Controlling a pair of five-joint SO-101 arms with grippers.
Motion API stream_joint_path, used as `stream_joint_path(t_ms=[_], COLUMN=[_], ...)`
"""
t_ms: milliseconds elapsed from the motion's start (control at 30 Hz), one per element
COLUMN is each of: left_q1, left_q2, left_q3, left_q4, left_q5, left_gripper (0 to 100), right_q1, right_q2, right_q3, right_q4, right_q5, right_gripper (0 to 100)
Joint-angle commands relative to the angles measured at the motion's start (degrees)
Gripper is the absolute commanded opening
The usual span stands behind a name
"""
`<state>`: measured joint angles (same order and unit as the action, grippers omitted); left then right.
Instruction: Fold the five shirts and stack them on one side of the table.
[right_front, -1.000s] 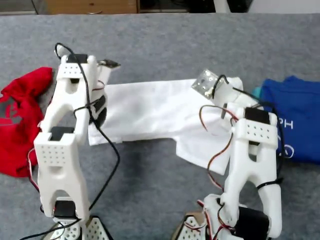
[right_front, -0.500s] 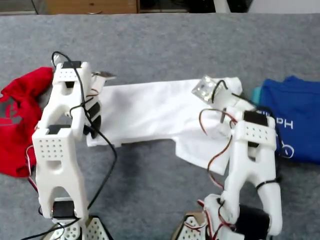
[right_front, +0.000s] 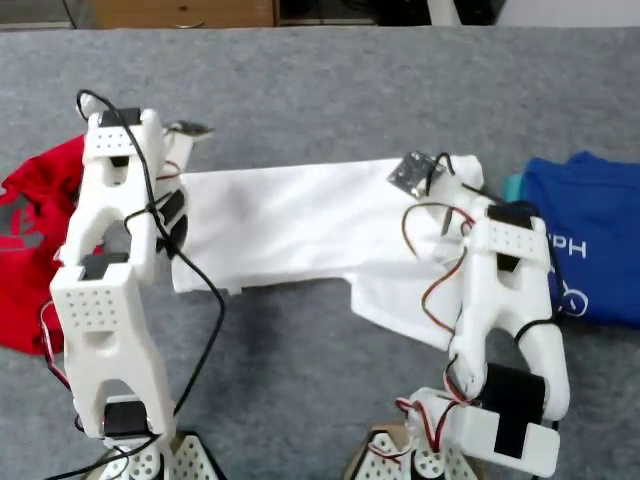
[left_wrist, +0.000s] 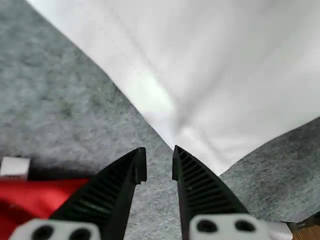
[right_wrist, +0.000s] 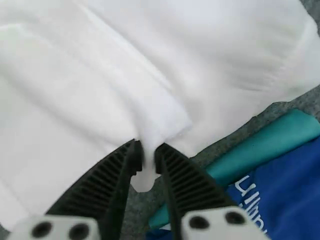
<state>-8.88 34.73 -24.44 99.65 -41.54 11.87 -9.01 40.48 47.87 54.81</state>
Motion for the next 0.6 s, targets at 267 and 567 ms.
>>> stream_joint_path(t_ms=[267, 567], left_q1=[-0.88, -2.73], left_q2=[-6.81, -6.90], left_q3=[0.44, 0.97], left_q4=[1.05, 1.05], left_q5=[-0.35, -0.18], left_gripper=[10, 10], right_q1=[0.48, -4.97], right_q2=[3.21, 4.09], right_q3=[-7.60, -10.51], right_q4=[-1.23, 0.44], right_q5=[-2.11, -2.11], right_gripper=[18.2, 18.2])
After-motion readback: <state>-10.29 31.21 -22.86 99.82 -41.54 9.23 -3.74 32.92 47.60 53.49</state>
